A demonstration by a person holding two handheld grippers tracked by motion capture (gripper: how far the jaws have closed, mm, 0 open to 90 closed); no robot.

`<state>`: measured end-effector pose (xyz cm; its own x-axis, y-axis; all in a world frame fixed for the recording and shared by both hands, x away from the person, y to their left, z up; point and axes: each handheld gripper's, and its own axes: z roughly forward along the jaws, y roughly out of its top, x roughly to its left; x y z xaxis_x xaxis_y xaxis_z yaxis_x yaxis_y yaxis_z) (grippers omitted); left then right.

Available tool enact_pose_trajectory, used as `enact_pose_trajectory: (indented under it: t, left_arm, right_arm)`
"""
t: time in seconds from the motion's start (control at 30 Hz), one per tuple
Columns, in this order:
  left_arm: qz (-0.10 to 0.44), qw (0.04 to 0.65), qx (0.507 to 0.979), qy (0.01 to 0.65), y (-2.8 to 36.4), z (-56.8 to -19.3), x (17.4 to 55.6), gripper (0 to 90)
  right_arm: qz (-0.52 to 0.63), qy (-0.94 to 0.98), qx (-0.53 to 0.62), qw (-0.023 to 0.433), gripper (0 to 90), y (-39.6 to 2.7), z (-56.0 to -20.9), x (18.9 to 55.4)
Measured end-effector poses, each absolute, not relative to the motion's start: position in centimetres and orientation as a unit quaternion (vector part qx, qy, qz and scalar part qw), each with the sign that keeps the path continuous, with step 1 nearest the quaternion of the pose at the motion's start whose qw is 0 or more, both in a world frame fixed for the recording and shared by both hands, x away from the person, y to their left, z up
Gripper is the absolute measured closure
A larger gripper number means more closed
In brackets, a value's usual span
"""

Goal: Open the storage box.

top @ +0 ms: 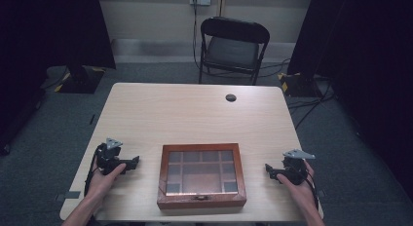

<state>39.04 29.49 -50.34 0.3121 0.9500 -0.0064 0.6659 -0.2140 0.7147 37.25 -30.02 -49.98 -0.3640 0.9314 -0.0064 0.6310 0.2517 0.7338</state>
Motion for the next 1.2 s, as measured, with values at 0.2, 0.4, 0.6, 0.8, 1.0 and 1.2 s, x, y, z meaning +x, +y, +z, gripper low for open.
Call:
enact_pose_trajectory:
  t: [0.2,0.4,0.6,0.8,1.0,1.2]
  left_arm:
    - [0.225,0.316,0.747,0.541,29.5,-50.3,39.0,0.0]
    - [0.225,0.316,0.747,0.541,29.5,-50.3,39.0,0.0]
    - [0.225,0.316,0.747,0.541,29.5,-50.3,39.0,0.0]
    - [0.225,0.316,0.747,0.541,29.5,-50.3,39.1,0.0]
    - [0.225,0.316,0.747,0.541,29.5,-50.3,39.1,0.0]
    - [0.224,0.316,0.747,0.54,29.5,-50.3,39.1,0.0]
  right_arm:
    - [0.325,0.76,0.516,0.224,12.5,-30.0,-49.9,37.3]
    - [0.33,0.766,0.514,0.2,22.3,-29.7,-49.0,37.2]
    - [0.376,0.768,0.485,0.185,30.6,-28.4,-47.0,36.4]
    - [0.415,0.774,0.45,0.163,38.5,-26.8,-45.3,35.7]
    - [0.448,0.787,0.403,0.133,44.7,-24.8,-43.4,34.7]
    - [0.457,0.813,0.347,0.098,51.0,-21.7,-42.0,34.1]
